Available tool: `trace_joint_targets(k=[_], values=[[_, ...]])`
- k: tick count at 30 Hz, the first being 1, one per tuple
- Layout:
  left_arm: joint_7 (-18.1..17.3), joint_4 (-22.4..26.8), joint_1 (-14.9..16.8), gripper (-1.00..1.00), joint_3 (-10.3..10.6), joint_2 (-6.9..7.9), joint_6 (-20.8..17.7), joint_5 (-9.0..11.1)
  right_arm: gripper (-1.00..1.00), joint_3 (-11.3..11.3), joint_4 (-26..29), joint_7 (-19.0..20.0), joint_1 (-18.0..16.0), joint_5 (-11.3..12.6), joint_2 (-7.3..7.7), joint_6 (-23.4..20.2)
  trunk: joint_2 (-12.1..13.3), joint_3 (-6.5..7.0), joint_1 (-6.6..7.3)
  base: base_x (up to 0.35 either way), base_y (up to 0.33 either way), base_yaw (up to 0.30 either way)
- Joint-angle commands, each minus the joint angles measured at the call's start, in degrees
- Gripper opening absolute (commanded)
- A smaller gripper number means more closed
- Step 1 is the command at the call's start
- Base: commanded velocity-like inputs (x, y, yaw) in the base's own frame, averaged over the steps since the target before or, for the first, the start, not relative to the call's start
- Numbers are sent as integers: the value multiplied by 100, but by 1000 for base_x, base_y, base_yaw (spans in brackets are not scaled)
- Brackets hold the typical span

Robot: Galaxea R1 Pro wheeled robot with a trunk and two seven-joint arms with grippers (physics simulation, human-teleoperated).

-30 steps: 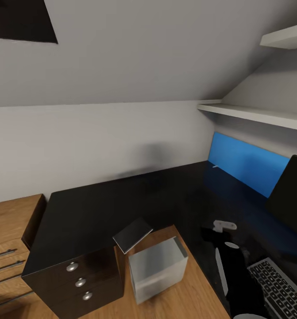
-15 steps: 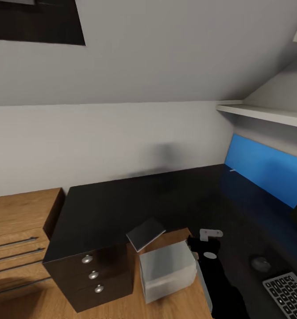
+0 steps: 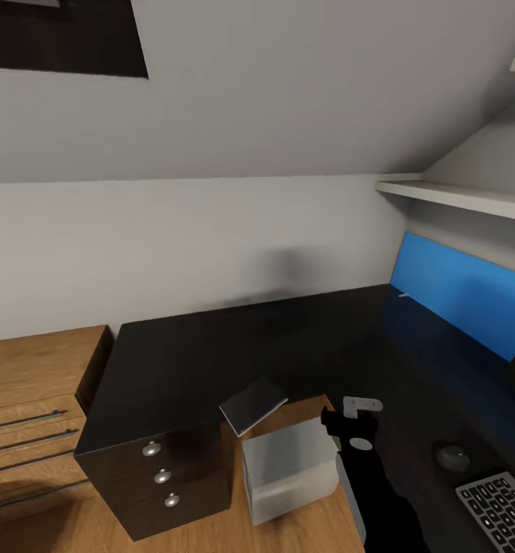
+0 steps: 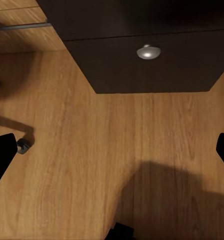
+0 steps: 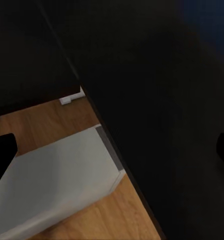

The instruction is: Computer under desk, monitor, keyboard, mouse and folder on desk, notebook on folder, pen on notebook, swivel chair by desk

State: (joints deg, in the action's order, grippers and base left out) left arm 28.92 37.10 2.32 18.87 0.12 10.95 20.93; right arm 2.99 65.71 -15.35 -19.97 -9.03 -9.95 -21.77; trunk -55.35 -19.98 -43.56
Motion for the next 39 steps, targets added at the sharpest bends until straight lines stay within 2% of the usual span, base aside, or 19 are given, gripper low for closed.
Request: trace_joint_targets(k=[1, 8, 17, 22, 27, 33, 36, 37, 39], values=[[35, -1, 6, 100, 38, 6, 38, 61, 100, 0, 10, 6, -2, -59, -5, -44, -5, -8, -1, 0, 0, -16], [33, -1, 6, 100, 22, 12, 38, 61, 100, -52, 22, -25, 2, -62, -5, -13, -5, -31, -1, -15, 6, 108], [28, -1, 6, 100, -3, 21, 32, 69, 100, -53, 21, -32, 2, -64, -5, 6, -5, -45, -1, -263, 123, 254], [31, -1, 6, 100, -6, 23, 24, 72, 100, -55, 6, -65, 2, -62, -5, 131, -5, -46, -1, -303, 124, 275], [36, -1, 6, 100, -13, 27, 13, 79, 100, -111, -113, -244, 2, -64, -5, 466, -5, -38, -1, -321, 72, 272], [51, -1, 6, 100, -13, 38, -8, 85, 100, -336, -370, -564, 2, -64, -5, 959, -5, -6, -1, -330, 16, 219], [64, -1, 6, 100, -14, 39, -8, 86, 100, -530, -647, -766, 2, -64, -5, 1238, -5, 15, -1, -321, 4, 179], [74, -1, 6, 100, -11, 40, 3, 85, 100, -781, -1066, -1015, 2, -70, -5, 1673, -5, 23, -1, -107, 1, 165], [76, -1, 6, 100, -7, 37, 8, 80, 100, -859, -1183, -1144, 2, -69, -5, 1835, -5, 38, -1, -77, 1, 164]])
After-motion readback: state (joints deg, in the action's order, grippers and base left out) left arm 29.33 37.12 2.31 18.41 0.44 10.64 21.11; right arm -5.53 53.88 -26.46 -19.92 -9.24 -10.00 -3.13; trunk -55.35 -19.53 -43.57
